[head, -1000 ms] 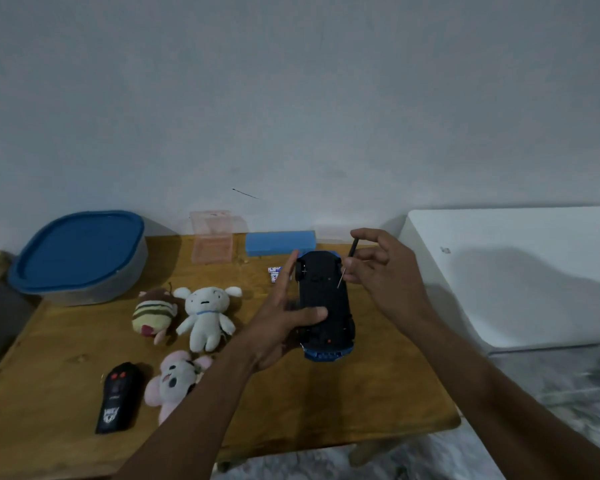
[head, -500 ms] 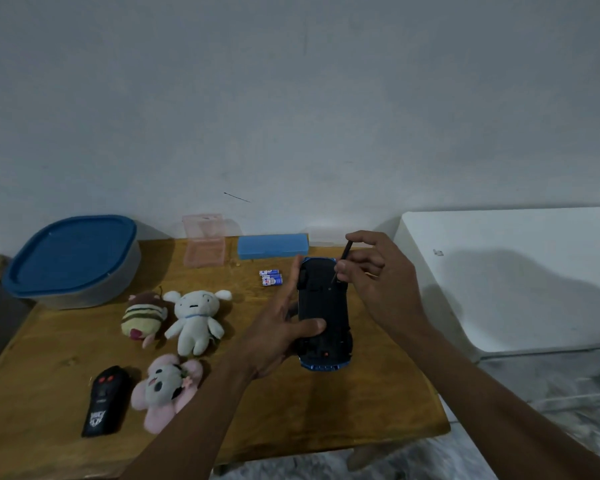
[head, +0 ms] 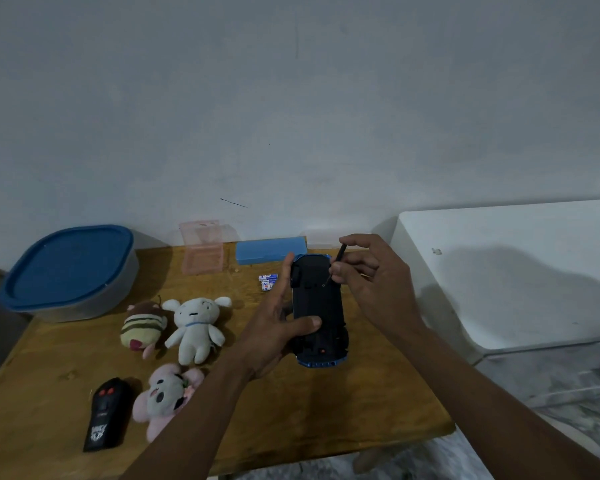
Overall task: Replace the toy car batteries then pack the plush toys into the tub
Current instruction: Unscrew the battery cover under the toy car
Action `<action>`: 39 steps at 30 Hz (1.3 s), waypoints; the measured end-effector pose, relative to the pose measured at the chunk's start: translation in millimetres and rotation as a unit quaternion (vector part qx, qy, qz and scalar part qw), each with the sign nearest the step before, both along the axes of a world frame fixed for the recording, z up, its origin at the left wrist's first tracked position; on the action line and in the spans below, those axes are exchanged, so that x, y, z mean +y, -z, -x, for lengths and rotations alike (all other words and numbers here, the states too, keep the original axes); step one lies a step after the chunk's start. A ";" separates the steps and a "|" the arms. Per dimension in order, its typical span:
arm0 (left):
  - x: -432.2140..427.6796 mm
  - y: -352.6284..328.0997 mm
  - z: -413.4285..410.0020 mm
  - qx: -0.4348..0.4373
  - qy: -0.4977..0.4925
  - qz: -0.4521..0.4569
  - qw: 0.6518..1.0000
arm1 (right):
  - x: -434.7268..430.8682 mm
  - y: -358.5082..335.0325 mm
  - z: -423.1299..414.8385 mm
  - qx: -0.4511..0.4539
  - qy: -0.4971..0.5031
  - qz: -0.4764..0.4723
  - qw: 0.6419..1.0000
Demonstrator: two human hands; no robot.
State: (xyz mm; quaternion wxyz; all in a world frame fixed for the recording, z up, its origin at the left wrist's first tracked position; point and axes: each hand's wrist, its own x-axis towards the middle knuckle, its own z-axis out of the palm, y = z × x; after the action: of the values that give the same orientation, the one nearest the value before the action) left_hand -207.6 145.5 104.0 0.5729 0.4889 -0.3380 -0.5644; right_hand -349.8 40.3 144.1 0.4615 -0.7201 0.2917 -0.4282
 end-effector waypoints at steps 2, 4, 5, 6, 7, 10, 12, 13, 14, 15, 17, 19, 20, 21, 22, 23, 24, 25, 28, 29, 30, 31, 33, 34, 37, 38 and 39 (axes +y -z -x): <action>0.5 -0.1 0.0 0.001 -0.001 -0.001 1.000 | 0.2 0.0 -0.2 -0.001 0.000 0.001 1.000; 1.1 0.1 0.0 0.002 -0.002 -0.001 1.000 | 1.1 -0.6 -0.5 -0.005 -0.001 0.002 1.000; 1.4 0.2 0.1 0.002 -0.003 -0.001 1.000 | 1.6 -0.8 -0.8 -0.008 -0.001 0.001 1.000; 1.7 0.2 0.2 0.002 -0.003 -0.001 1.000 | 2.0 -0.9 -1.2 -0.010 -0.001 0.001 1.000; 1.8 0.3 0.3 0.002 -0.002 -0.002 1.000 | 2.3 -1.0 -1.3 -0.012 0.001 0.002 1.000; 2.0 -0.2 0.9 0.001 -0.001 -0.001 1.000 | 2.7 -0.4 -0.9 -0.015 0.002 0.007 1.000; 2.5 -0.8 1.7 -0.001 -0.002 -0.001 1.000 | 2.9 0.6 -0.3 -0.014 0.001 0.008 1.000; 3.2 -0.9 2.2 -0.002 -0.002 -0.001 1.000 | 2.9 1.2 0.0 -0.014 0.001 0.010 1.000; 3.9 -1.0 2.7 -0.003 -0.001 -0.002 1.000 | 3.3 1.8 0.0 -0.013 0.001 0.014 1.000; 4.8 -1.1 3.2 -0.004 -0.001 -0.004 1.000 | 3.9 2.3 0.2 -0.013 0.001 0.018 1.000; 6.1 -1.4 3.9 -0.006 -0.002 -0.007 1.000 | 5.0 3.2 0.6 -0.011 0.002 0.029 1.000; 7.0 -1.8 4.8 -0.007 -0.002 -0.009 1.000 | 5.9 4.9 1.1 -0.004 0.006 0.045 0.999; 7.3 -2.1 5.1 -0.006 -0.002 -0.010 1.000 | 6.1 5.9 1.2 -0.004 0.008 0.050 0.999; 7.4 -2.3 5.3 -0.005 -0.003 -0.010 1.000 | 6.2 7.0 1.3 -0.005 0.010 0.052 0.999; 7.5 -2.6 5.5 -0.005 -0.003 -0.010 1.000 | 6.1 7.7 1.3 -0.005 0.012 0.053 0.999; 7.6 -2.7 5.5 -0.005 -0.003 -0.010 1.000 | 6.0 8.2 1.3 -0.003 0.013 0.055 0.998; 7.8 -2.7 5.6 -0.005 -0.003 -0.011 1.000 | 6.0 8.5 1.4 0.001 0.014 0.060 0.998; 7.9 -2.7 5.6 -0.004 -0.003 -0.011 1.000 | 5.9 8.8 1.6 0.004 0.013 0.066 0.998; 7.9 -2.6 5.9 0.004 -0.003 -0.009 1.000 | 4.6 11.2 2.2 0.006 0.016 0.076 0.997; 7.8 -2.5 5.9 0.007 -0.003 -0.009 1.000 | 4.4 11.6 2.3 0.006 0.019 0.079 0.997; 7.7 -2.5 5.9 0.011 -0.004 -0.008 1.000 | 4.6 12.1 2.2 0.005 0.020 0.082 0.996; 7.8 -2.2 5.8 0.014 -0.005 -0.009 1.000 | 4.7 12.7 2.4 0.003 0.019 0.088 0.996; 7.6 -1.9 5.5 0.014 -0.006 -0.011 1.000 | 5.2 13.9 3.1 0.002 0.014 0.103 0.995; 7.5 -2.0 5.6 0.011 -0.006 -0.013 1.000 | 5.1 14.8 3.3 0.003 0.012 0.108 0.994; 7.6 -1.4 5.4 0.005 0.002 -0.020 1.000 | 3.5 17.6 1.9 0.019 0.030 0.156 0.987; 7.8 -0.9 5.2 0.005 0.003 -0.023 1.000 | 3.9 17.6 0.8 0.023 0.046 0.176 0.983; 8.2 -0.4 5.0 0.006 0.004 -0.025 1.000 | 4.0 17.4 -0.1 0.022 0.063 0.189 0.980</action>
State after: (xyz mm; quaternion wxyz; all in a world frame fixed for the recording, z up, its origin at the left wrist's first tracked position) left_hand -212.6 153.7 104.3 0.5605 0.4983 -0.3220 -0.5777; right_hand -349.7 44.3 126.7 0.2821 -0.7839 0.2605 -0.4879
